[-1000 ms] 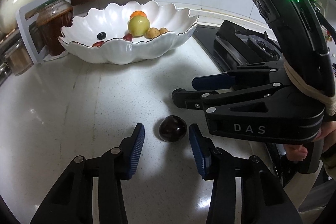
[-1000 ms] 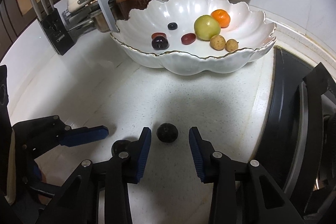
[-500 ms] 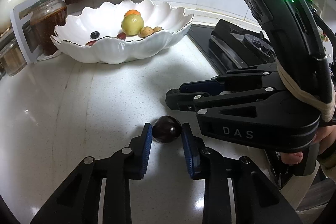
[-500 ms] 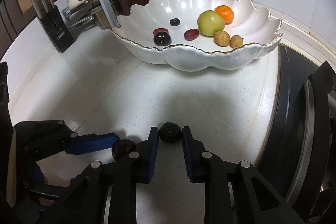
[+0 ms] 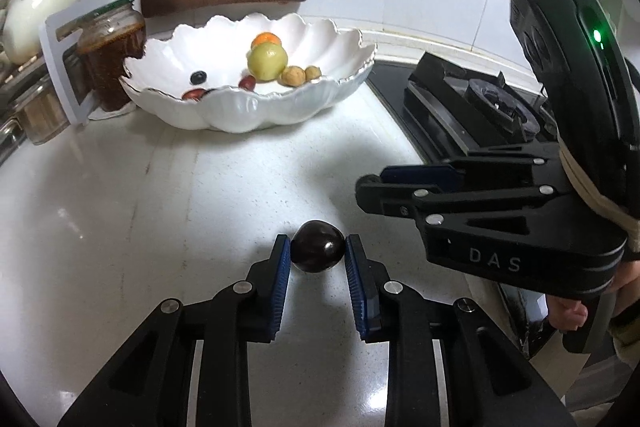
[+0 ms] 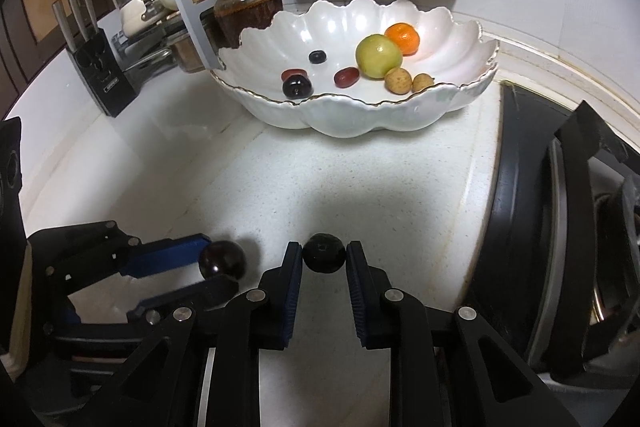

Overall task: Organize fruits
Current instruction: 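Grasp the dark plum with the left tool while the right tool grasps a blueberry, then lift and carry the dark plum and blueberry in both tools over the bowl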

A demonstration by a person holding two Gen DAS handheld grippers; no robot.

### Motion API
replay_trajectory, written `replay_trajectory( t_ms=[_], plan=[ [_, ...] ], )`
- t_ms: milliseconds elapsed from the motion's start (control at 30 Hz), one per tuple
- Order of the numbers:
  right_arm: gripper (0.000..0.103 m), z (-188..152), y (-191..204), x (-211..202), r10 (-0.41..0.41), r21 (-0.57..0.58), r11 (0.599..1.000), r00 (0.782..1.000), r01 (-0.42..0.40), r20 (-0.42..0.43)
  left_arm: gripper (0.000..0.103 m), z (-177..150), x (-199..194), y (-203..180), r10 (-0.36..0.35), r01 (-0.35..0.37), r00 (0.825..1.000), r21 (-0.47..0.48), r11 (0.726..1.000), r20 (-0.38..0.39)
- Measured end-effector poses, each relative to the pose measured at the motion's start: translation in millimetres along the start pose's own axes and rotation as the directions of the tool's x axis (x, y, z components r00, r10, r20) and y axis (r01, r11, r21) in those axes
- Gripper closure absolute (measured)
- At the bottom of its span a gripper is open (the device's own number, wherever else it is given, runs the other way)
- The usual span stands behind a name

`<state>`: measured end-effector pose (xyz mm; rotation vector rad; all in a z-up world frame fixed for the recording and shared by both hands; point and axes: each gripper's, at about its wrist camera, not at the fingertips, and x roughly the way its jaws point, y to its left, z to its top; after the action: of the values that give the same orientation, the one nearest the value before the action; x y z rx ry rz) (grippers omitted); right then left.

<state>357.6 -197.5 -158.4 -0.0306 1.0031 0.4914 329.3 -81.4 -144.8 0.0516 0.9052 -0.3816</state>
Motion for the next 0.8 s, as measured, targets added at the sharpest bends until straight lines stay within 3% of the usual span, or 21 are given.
replay_trajectory(
  t_ms=[367,800],
  plan=[
    [0.079,1,6,-29,-0.027,0.036,0.999,0.997,0.024,0.066,0.075,12,-31,3,0.017,-0.015,0.997,-0.021,1.0,0.08],
    [0.079,8,14,-68,-0.076,0.075,0.995,0.981,0.064,0.177,0.075,32,-64,4,0.02,-0.016,0.981,-0.019,1.0,0.194]
  ],
)
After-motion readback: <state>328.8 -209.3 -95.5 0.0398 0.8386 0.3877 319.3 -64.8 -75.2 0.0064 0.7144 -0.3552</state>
